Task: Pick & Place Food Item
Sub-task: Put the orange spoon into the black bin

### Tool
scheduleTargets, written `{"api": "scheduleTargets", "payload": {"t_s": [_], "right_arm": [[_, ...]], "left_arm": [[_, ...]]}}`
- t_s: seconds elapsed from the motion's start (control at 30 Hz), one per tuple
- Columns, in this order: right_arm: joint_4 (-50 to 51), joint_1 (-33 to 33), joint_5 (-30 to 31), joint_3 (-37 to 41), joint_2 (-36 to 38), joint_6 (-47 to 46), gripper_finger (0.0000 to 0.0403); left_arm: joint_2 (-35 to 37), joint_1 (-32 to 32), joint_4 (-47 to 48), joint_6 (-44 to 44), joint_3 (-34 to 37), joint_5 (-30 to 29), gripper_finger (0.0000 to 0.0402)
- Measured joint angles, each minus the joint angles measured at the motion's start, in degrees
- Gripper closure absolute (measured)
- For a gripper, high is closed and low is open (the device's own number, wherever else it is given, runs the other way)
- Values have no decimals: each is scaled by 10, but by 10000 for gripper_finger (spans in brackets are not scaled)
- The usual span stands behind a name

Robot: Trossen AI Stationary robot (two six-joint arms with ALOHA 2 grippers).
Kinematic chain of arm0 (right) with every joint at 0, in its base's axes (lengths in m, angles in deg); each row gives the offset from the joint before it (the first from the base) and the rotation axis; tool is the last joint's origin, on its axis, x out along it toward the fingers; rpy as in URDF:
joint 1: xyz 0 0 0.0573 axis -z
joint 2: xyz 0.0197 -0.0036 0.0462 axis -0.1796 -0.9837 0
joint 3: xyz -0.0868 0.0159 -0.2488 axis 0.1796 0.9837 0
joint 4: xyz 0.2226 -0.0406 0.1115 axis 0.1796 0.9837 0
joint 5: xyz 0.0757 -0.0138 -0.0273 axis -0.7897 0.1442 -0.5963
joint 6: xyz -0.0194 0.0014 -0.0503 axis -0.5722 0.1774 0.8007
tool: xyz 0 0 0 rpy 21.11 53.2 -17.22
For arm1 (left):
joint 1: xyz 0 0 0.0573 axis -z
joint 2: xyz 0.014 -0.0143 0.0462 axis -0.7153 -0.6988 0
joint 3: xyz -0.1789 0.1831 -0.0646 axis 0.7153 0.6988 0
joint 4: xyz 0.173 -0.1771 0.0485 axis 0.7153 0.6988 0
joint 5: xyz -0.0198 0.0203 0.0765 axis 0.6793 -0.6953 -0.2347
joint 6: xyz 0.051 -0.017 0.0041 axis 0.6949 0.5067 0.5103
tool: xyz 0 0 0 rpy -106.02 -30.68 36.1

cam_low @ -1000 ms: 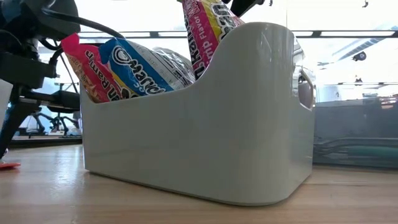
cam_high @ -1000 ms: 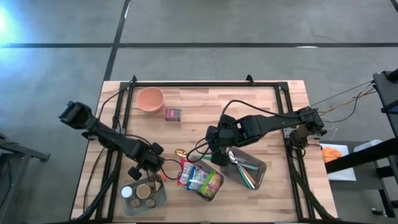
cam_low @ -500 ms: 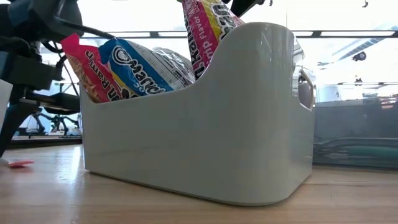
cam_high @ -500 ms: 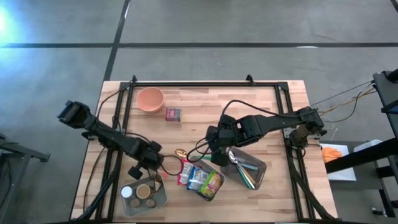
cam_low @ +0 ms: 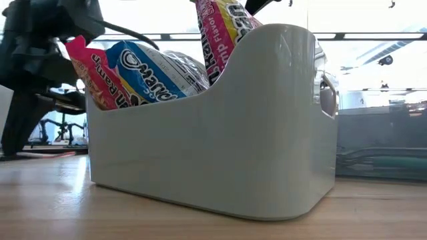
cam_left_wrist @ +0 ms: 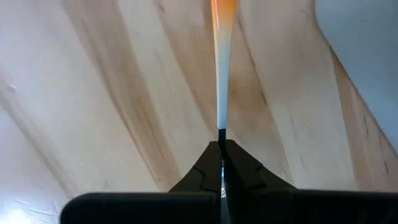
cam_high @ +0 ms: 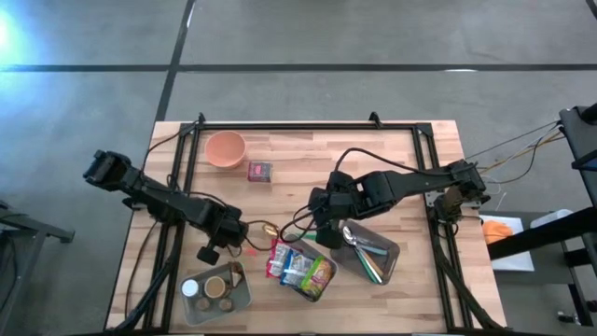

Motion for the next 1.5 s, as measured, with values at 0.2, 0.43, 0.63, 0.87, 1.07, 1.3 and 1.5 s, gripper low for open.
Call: {"api": "scheduleTargets", "payload": {"t_s": [0.2, 0.43, 0.63, 0.87, 1.07, 1.3, 1.5], "right_arm": [[0, 0, 5, -20, 0, 20, 71], [2, 0, 22, -46, 0, 44, 71], [24, 0, 22, -71, 0, 89, 71], [60, -1, 22, -103, 0, 125, 71], [59, -2, 22, -121, 0, 143, 71], [43, -25, 29, -129, 0, 273, 71], [19, -58, 93, -128, -2, 394, 71]], "left_arm": [[16, -35, -2, -11, -14, 19, 401], [29, -95, -2, -16, -50, 44, 401], [31, -138, 0, -23, -92, 121, 401], [32, -157, -18, -41, -156, 208, 401], [32, -176, -11, -94, -197, 229, 401], [32, -237, -100, -294, -218, 360, 401], [32, -264, -309, -445, -215, 447, 401]]}}
